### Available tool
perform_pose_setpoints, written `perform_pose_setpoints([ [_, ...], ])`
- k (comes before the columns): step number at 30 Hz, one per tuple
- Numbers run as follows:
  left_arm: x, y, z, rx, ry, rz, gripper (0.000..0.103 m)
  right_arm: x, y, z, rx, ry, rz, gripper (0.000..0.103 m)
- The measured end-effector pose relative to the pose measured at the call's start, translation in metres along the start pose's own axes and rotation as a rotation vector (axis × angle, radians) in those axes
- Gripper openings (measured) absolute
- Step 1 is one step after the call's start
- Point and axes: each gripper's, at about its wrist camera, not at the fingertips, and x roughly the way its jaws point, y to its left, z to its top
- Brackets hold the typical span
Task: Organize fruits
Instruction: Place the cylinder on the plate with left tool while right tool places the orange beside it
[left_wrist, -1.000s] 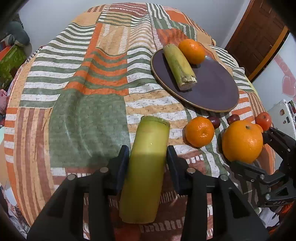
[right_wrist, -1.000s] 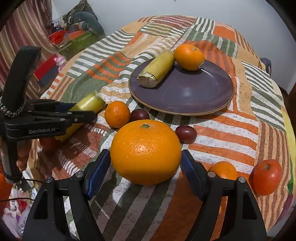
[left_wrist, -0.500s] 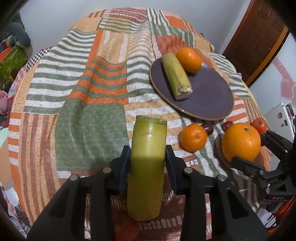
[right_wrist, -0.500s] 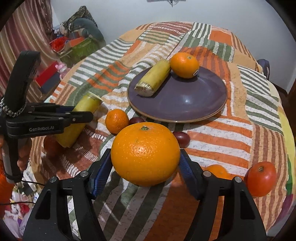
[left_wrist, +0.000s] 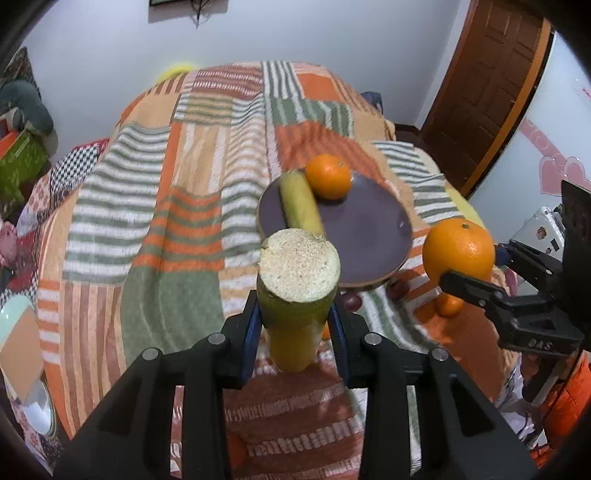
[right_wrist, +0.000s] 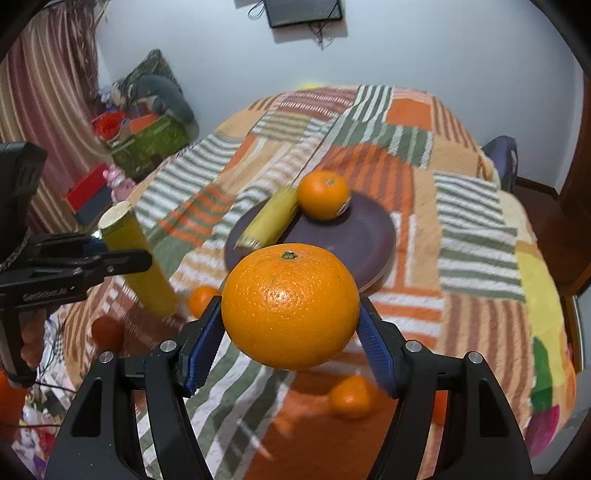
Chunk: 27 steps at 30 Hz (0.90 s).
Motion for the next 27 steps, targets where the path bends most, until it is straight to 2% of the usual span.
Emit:
perform_pose_setpoints([
  [10,-0.001,-0.033,0.030,0.038,-0.042,-0.050,0.035,-0.006,-0.029,0.021,0.012,-0.058,-0.050,0.067],
  [17,0.024,-0.049,0.043,0.060,-0.010,-0.064,0.035,-0.002,-0.043,0.035,0.003,-0.083,-0.059,0.067],
  [27,0.064,-0.049,0.064,0.021,0.051,-0.092,0.035,0.023,-0.055,0.044,0.014,-0.062,-0.031,0.067],
])
